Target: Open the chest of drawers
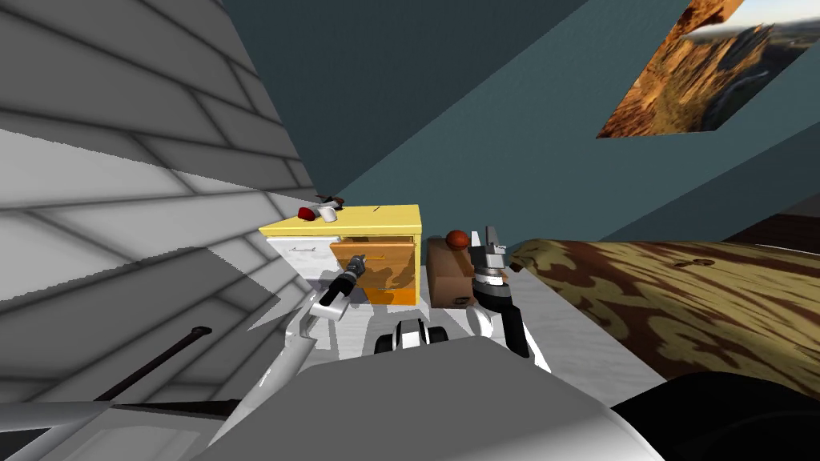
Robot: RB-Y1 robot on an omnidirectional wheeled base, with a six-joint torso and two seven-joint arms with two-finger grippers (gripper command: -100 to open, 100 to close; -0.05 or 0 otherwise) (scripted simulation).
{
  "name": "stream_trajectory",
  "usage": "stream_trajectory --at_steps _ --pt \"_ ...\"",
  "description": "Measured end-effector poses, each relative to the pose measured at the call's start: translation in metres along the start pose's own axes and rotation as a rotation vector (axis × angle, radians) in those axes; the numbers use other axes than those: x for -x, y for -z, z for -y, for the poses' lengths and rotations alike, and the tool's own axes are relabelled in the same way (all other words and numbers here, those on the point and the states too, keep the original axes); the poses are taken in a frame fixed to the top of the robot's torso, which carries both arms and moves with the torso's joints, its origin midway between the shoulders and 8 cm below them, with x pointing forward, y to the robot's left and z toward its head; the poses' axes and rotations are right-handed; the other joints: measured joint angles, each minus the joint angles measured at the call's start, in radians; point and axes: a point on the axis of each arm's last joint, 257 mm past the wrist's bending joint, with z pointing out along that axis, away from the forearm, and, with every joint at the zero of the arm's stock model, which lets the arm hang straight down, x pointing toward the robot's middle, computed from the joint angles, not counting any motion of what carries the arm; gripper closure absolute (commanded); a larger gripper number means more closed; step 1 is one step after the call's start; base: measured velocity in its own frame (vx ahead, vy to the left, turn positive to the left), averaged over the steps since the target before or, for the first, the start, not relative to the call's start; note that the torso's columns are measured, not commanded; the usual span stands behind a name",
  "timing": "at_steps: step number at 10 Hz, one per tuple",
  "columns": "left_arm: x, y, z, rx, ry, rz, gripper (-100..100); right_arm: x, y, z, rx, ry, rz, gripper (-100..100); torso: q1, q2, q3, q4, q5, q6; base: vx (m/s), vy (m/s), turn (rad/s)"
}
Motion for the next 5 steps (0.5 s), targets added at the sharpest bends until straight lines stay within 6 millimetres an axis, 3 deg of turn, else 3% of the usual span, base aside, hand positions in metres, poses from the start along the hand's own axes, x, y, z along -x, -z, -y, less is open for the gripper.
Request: stream_trajectory --at_steps 2,3,4,5 --pt "0.025 -0.007 0.010 -0.011 -0.003 0.019 100 0.000 0.000 0.000 0.000 0.000 0.000 0 0.000 0.001 0.000 0.001 0.000 0.001 -0.108 -0.051 -0.056" --pt "0.030 -0.009 0.006 0.001 0.003 0.028 100 0.000 0.000 0.000 0.000 0.000 0.000 0 0.002 -0.003 -0.002 0.001 0.000 0.001 -0.015 -0.007 0.006" --pt "0.034 -0.012 -0.001 0.013 0.004 0.035 100 0.000 0.000 0.000 0.000 0.000 0.000 0 0.005 -0.008 -0.005 -0.002 0.002 0.001 -0.094 -0.044 -0.392" --pt "0.048 -0.015 0.005 0.001 -0.003 0.046 100 0.000 0.000 0.000 0.000 0.000 0.000 0 0.003 -0.004 -0.004 -0.001 0.001 0.003 -0.121 -0.040 -0.130"
